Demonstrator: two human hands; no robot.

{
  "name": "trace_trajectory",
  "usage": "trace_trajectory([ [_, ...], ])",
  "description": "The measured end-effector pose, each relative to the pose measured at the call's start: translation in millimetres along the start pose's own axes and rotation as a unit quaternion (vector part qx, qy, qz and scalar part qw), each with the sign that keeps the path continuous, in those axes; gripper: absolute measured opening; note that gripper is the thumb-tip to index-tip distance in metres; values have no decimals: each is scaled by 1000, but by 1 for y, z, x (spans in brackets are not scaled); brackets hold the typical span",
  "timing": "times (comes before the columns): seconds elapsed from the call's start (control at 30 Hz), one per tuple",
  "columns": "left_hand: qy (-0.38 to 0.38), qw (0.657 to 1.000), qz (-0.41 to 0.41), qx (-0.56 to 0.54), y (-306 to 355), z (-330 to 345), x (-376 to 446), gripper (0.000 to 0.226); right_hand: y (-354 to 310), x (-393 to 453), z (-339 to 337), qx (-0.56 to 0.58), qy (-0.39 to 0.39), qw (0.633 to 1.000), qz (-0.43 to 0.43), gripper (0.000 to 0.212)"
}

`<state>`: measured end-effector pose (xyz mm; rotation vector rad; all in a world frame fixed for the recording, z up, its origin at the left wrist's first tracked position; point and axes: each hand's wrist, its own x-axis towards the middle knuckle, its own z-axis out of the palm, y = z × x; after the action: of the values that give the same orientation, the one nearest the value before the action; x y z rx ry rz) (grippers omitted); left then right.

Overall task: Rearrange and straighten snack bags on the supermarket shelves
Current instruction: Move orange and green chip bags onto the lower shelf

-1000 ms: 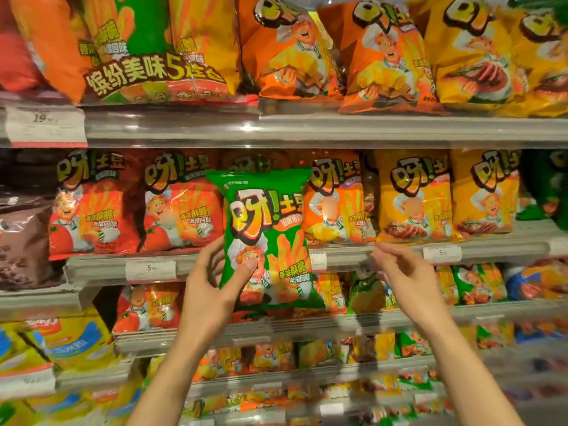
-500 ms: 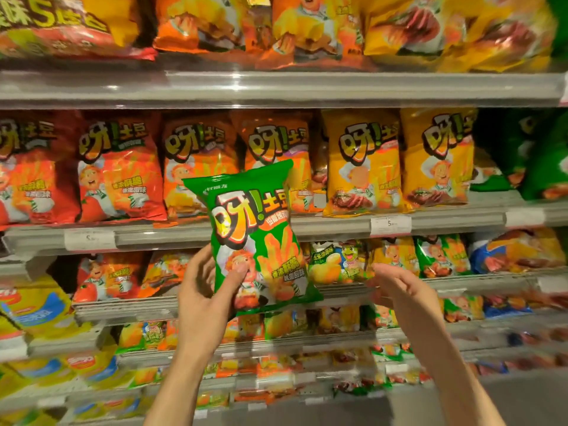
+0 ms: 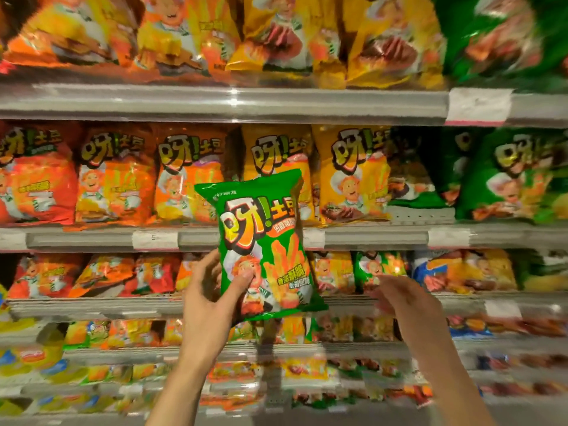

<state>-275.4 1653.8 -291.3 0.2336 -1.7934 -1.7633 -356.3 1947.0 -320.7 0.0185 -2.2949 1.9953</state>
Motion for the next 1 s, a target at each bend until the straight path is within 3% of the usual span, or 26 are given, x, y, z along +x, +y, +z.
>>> trace_trajectory([
  [0.27, -46, 998, 0, -34, -7, 33, 15, 59, -18, 6, -27, -28, 12, 997, -65, 19],
  [0.4, -63, 997, -12, -33, -9, 52, 14, 74, -19, 5, -39, -18, 12, 995, -96, 36],
  [0.5, -74, 997, -14, -30, -8, 68, 10, 63, -13, 11, -49, -8, 20, 997, -68, 19],
  [0.57, -76, 997, -11, -19, -6, 80, 7, 58, -10, 16, -57, -15, 25, 997, -66, 26],
  [0.7, -60, 998, -9, -7, -3, 107, 2, 72, -10, 35, -81, -43, 3, 996, -83, 24],
  [0.83, -50, 998, 20, 15, 5, 149, -7, 49, -15, 63, -111, -17, -30, 996, -82, 17],
  [1.0, -57, 997, 36, 26, 13, 214, -14, 52, -29, 98, -141, -3, -72, 993, -95, 14],
])
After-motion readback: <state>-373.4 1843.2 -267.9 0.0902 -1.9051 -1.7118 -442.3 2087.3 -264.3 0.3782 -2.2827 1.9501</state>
